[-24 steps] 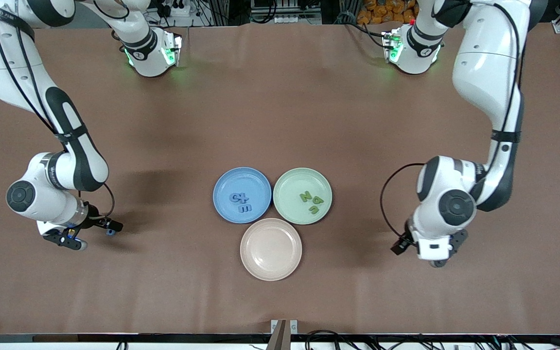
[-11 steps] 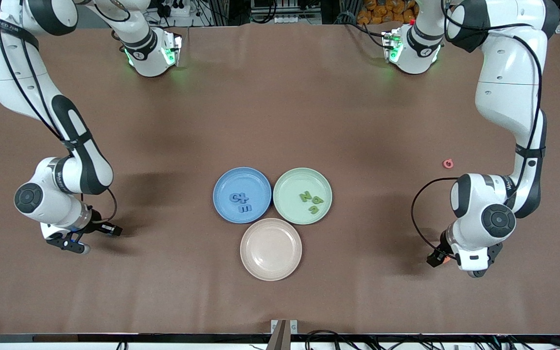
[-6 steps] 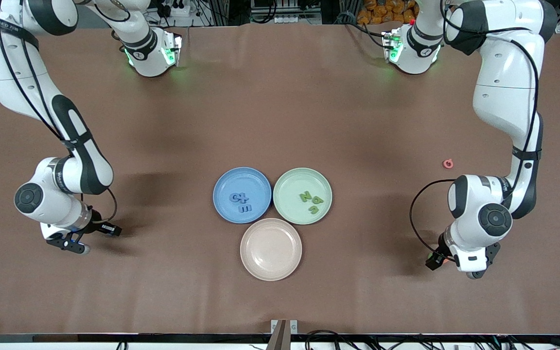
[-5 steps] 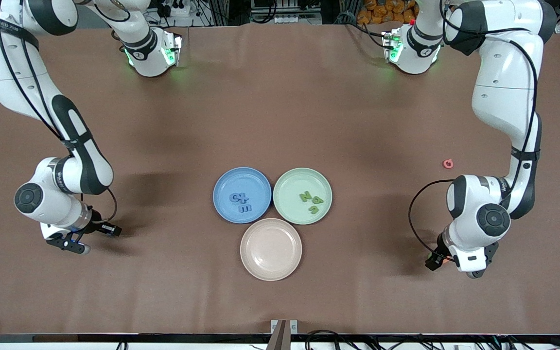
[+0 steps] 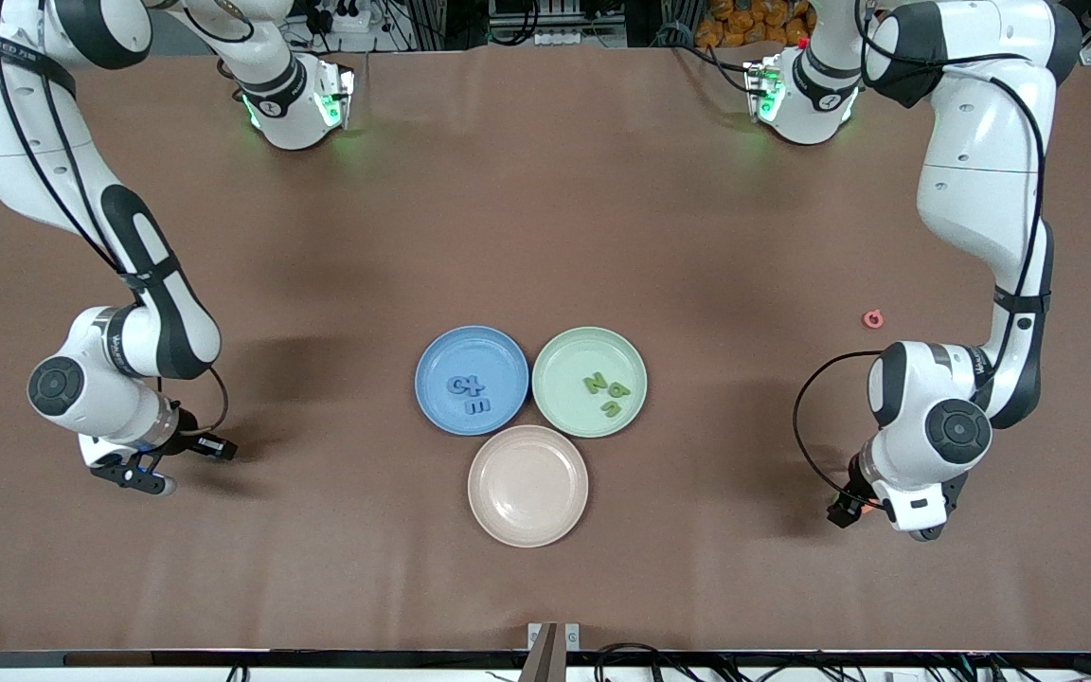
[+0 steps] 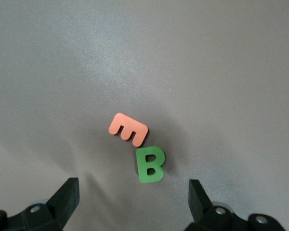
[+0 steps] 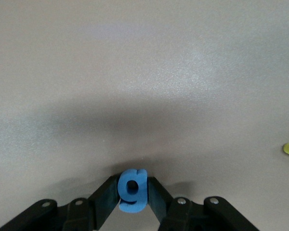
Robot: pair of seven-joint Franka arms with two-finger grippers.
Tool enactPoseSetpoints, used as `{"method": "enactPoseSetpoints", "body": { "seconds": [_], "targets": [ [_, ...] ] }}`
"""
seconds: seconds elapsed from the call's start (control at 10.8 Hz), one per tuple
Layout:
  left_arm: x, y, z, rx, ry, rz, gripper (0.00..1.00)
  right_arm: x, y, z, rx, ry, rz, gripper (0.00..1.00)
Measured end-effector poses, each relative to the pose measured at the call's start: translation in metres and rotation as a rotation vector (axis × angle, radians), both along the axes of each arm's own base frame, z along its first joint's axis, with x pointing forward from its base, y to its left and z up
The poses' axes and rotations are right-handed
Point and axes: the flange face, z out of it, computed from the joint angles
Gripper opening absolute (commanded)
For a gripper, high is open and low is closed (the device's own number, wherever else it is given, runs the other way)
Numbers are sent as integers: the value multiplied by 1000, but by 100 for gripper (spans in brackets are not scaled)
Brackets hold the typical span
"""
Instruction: Sort letters by color into matching plates
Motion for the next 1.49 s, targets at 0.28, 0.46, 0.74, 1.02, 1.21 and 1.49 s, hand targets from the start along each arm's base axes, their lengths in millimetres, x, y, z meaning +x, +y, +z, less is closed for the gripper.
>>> {"method": "enactPoseSetpoints", "body": {
  "seconds": [0.28,0.46,0.74,1.02,1.21,1.49],
  "targets": [
    [0,1,-10,1,10,1,100,1,1,2,-8,-2,10,25],
    [-2,1,-21,2,24,2,100,3,0,6,-13,2,15,25],
    [-2,5,-26,8,29,6,100,2,0,6,-14,5,16,25],
    [-2,8,-27,12,28,9,100,4,1,9,-15,2,17,25],
    [-2,8,-27,12,28,9,46,7,8,19,-16,12,28,25],
    [0,8,-24,12,22,7,0,13,46,47,-18,3,79,25]
  ]
}}
